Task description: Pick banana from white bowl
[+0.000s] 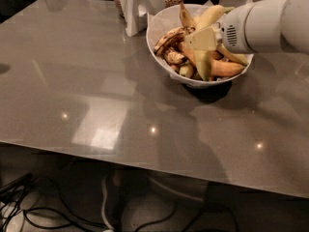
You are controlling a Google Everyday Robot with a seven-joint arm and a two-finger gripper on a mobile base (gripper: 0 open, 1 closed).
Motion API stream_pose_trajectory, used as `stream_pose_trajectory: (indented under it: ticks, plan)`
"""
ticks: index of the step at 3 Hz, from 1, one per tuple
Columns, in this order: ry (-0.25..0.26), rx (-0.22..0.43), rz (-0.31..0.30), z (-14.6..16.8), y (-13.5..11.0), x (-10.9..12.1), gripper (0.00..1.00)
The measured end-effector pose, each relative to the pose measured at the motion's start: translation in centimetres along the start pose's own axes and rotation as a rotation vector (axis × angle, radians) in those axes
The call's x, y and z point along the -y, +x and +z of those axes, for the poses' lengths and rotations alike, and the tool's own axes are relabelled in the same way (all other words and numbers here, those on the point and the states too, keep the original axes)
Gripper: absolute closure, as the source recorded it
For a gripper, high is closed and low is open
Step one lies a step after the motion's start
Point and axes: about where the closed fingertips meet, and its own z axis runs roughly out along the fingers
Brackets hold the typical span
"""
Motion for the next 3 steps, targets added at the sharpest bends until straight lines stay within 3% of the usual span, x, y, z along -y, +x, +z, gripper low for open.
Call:
stream_pose_trajectory:
  ticks: [1,2,3]
  plan:
    - [0.002,0.02,-0.01,0.6,-0.3,-0.2,0.54]
    - [0.035,0.035,-0.035,1.3,-0.5,0.2,0.51]
    - [0.064,0.038,-0.056,2.1,-0.6,0.7,0.36]
